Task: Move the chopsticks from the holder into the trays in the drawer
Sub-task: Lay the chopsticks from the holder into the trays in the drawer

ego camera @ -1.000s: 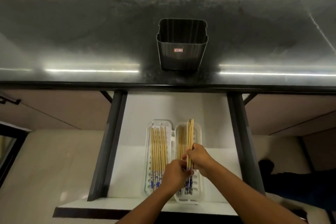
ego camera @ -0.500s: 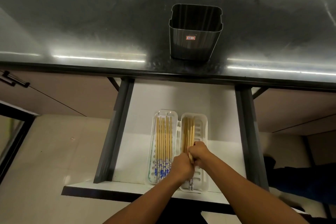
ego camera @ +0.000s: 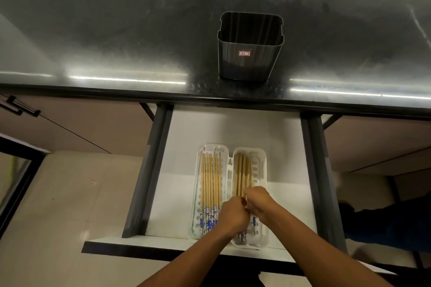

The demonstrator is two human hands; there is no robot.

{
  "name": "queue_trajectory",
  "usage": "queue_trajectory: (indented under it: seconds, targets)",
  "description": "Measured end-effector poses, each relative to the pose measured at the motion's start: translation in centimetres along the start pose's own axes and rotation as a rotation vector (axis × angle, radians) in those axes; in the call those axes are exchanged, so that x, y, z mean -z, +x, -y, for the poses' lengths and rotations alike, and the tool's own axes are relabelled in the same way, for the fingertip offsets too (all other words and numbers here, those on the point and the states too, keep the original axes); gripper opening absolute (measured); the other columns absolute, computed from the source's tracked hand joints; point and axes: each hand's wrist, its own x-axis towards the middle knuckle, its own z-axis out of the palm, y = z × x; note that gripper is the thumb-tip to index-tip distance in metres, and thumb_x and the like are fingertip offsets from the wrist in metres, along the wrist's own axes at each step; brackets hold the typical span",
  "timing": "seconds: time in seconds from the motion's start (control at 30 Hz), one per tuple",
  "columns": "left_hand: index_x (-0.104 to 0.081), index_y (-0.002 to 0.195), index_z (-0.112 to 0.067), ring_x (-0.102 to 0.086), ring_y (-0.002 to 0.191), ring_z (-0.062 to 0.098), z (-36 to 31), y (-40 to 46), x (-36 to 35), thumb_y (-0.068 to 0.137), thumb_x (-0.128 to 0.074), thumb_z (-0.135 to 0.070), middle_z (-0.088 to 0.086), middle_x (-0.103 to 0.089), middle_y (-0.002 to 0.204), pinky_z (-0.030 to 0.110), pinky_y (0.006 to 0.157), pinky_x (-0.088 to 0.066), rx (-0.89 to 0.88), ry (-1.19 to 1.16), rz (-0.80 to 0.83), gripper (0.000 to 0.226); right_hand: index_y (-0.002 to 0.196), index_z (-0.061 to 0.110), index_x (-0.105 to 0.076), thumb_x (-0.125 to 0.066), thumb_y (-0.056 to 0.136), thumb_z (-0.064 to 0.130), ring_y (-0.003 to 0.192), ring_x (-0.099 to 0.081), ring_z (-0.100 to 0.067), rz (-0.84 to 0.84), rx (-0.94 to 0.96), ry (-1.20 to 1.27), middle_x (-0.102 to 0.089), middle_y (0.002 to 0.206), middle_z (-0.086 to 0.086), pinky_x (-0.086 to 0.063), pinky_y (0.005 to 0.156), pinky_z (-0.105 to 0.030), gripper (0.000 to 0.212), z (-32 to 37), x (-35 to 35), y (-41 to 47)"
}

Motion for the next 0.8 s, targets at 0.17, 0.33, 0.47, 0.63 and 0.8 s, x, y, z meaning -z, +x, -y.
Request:
queue_trajectory:
  seconds: [0.17, 0.33, 0.47, 0.63, 0.8]
  targets:
    - [-0.067, 0.112, -0.012, -0.063, 0.088, 0.016, 0.0, -0.9, 2.3, 0.096, -0.049, -0.018, 0.005, -0.069, 0.109, 0.026, 0.076, -0.049, -0.069, -0.122, -0.099, 0.025, 0.083, 0.007, -0.054, -0.043, 0.084, 0.005, 0.062, -0.042, -0.019, 0.038, 0.102, -0.087, -0.048, 0.069, -0.01, -0.035, 0.064, -0.035, 0.011, 0.1, 0.4, -0.7]
    - [-0.061, 0.123, -0.019, -0.058, 0.102, 0.008, 1.7, -2.1, 5.6, 0.095, -0.054, -0.031, -0.003, -0.064, 0.123, 0.022, 0.089, -0.044, -0.09, -0.148, -0.135, 0.032, 0.11, 0.017, -0.057, -0.048, 0.095, 0.026, 0.094, -0.061, -0.017, 0.102, 0.392, -0.384, -0.061, 0.105, -0.001, -0.052, 0.077, -0.028, 0.019, -0.1, 1.6, -3.3]
    - [-0.06, 0.126, -0.023, -0.058, 0.111, 0.011, 3.9, -3.0, 8.2, 0.094, -0.054, -0.036, -0.004, -0.062, 0.129, 0.023, 0.09, -0.044, -0.095, -0.112, -0.119, 0.035, 0.118, 0.023, -0.059, -0.056, 0.093, 0.032, 0.096, -0.063, -0.012, 0.153, 0.598, -0.723, -0.065, 0.11, 0.002, -0.054, 0.081, -0.023, 0.027, -0.6, 3.4, -6.1]
    - [-0.062, 0.124, -0.021, -0.058, 0.109, 0.009, 5.5, -4.5, 10.1, 0.092, -0.058, -0.037, -0.006, -0.062, 0.125, 0.028, 0.095, -0.047, -0.095, -0.038, 0.026, 0.035, 0.116, 0.032, -0.064, -0.065, 0.084, 0.044, 0.094, -0.062, -0.003, 0.401, 0.539, -0.927, -0.066, 0.109, 0.011, -0.051, 0.09, -0.023, 0.034, -2.6, 4.7, -7.7]
    - [-0.073, 0.1, -0.016, -0.065, 0.087, 0.017, 5.7, -5.7, 10.1, 0.089, -0.062, -0.042, 0.003, -0.072, 0.101, 0.033, 0.081, -0.053, -0.112, 0.142, 0.268, 0.03, 0.122, 0.023, -0.063, -0.066, 0.083, 0.047, 0.107, -0.061, -0.01, 0.589, 0.529, -1.084, -0.064, 0.124, 0.002, -0.049, 0.095, -0.024, 0.046, -3.0, 4.7, -9.5]
